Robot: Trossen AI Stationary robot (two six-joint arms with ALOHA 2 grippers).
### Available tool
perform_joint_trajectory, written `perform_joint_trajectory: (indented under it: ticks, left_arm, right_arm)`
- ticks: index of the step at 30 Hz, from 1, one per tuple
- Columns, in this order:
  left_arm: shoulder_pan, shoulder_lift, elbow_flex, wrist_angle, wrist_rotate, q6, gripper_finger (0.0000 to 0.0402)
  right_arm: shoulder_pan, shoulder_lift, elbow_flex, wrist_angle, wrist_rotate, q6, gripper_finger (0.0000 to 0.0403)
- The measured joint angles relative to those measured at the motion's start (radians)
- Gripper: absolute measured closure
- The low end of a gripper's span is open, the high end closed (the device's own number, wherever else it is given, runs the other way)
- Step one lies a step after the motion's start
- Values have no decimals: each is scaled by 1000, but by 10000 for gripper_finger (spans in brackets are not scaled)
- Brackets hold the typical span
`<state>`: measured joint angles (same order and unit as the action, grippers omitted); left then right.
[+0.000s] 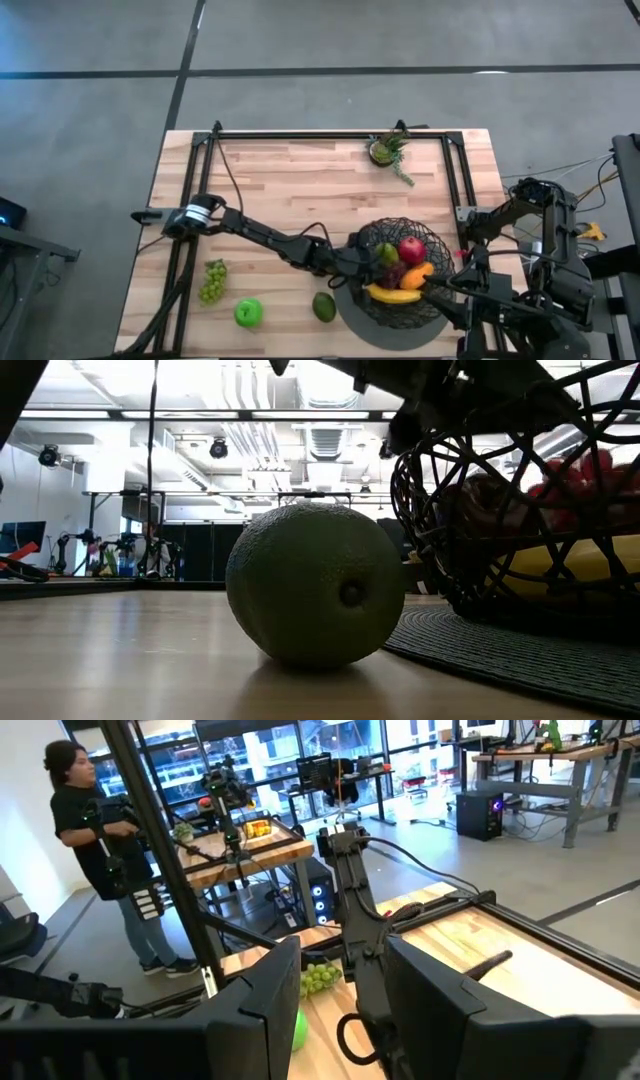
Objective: Build produce basket
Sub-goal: Put the purple grapes into the black wire basket, then put the green grapes into the black wire basket
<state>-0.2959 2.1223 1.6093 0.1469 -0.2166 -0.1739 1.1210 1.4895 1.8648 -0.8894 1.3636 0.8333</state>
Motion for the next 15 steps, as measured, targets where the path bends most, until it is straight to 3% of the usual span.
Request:
perform_joint_trajectory:
  ticks: [3, 9, 15]
  left_arm:
    - [-2, -19, -2, -35, 44, -1, 305]
    - [-3, -81, -2, -41, 239, -4, 261]
    - [-25, -203, -1, -171, 235, -11, 258]
  right_arm:
    - [0, 0, 0, 0, 0, 0, 271]
    - [0, 0, 0, 0, 0, 0, 271]
    - [0, 0, -15, 2, 0, 4, 271]
